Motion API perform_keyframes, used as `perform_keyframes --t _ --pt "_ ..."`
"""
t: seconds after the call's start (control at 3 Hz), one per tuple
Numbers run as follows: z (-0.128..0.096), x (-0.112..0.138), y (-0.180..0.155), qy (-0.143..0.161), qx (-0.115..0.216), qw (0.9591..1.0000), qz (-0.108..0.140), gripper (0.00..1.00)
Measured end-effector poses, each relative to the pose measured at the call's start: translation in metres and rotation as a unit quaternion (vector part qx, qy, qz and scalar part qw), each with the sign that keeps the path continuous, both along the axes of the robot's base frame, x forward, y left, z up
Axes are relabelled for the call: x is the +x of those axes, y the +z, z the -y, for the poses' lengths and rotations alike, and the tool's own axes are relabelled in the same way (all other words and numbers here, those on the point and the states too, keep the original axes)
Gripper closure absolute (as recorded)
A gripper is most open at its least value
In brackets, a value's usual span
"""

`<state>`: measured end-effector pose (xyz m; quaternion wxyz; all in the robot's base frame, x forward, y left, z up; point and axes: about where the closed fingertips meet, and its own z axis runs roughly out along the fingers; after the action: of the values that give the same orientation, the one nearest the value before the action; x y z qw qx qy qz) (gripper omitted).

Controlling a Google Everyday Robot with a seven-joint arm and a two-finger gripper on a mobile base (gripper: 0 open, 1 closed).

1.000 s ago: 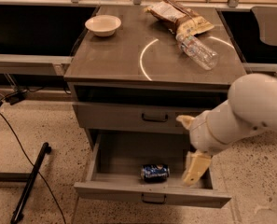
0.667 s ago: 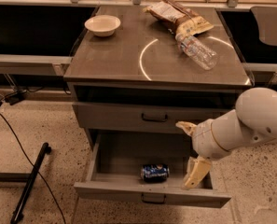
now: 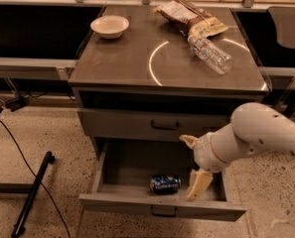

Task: Pick pepsi can from middle drawer and place on counter

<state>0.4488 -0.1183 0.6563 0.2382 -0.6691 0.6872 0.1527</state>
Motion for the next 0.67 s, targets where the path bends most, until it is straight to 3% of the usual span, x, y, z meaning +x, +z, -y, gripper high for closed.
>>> perform_keyframes --t 0.33,0.67 --pt "-0.006 0.019 -0.072 -0.029 -0.003 0.9993 -0.022 0.0" --pt "-0.01 0.041 -0.122 -0.055 0.002 0.9983 -0.02 0.0"
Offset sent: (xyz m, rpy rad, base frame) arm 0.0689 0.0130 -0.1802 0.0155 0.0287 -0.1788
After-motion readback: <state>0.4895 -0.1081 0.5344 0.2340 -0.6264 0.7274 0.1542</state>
